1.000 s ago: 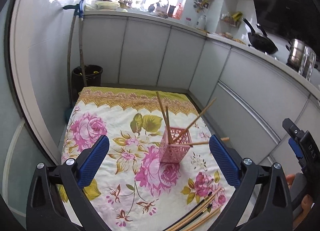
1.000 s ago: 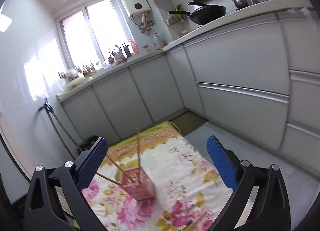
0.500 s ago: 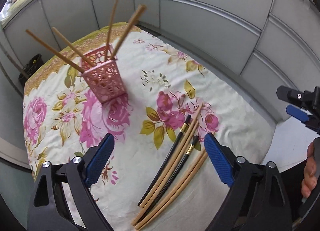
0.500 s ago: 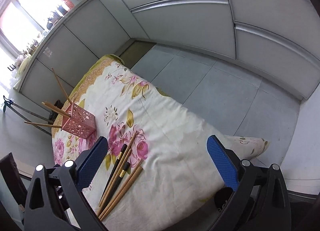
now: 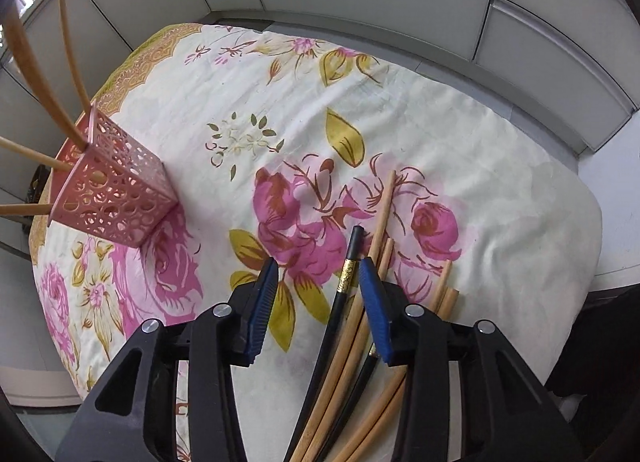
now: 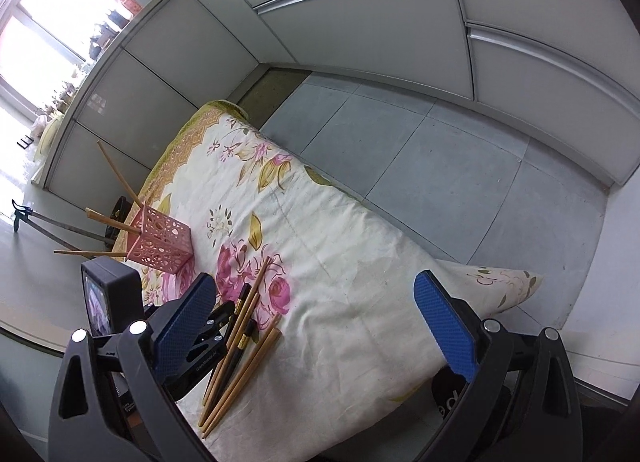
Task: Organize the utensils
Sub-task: 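Lower the left gripper onto the chopstick pile and close on one, then lift the chopstick with the left gripper while the right gripper grasps another chopstick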
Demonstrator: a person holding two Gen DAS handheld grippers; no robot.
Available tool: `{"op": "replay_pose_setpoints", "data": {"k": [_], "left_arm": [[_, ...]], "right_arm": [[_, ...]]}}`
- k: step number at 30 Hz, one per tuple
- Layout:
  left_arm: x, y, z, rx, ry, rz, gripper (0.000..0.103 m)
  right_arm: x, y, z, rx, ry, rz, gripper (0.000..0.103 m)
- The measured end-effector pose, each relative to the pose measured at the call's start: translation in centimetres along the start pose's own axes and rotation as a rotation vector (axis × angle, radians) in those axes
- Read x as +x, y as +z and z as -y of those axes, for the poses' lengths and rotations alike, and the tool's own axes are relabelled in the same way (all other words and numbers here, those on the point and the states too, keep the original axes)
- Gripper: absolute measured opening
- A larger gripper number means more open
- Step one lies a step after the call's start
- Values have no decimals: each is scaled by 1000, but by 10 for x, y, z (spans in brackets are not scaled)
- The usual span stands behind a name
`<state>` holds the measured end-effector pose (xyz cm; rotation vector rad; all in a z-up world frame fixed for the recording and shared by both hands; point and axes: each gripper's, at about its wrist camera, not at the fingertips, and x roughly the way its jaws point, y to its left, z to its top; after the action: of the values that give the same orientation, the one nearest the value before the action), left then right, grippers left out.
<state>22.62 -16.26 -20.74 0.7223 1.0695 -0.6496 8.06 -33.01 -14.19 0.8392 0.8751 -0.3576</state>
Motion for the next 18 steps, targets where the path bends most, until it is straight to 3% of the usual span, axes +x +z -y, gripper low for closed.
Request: {"op": "replay_pose_setpoints", "data": {"k": [7, 13, 15, 18], "left_arm": [[18, 7, -1, 1, -36, -49, 41], [25, 14, 1, 61, -48, -100, 38], [26, 17, 0, 67, -115, -132, 17], [28, 22, 1, 68, -157, -166, 8]], "right_arm": [[6, 4, 6, 17, 0, -23, 96], [10, 2, 3, 1, -10, -36, 96], [12, 2, 3, -1, -15, -41, 96], [20, 2, 3, 2, -21, -78, 96]]}}
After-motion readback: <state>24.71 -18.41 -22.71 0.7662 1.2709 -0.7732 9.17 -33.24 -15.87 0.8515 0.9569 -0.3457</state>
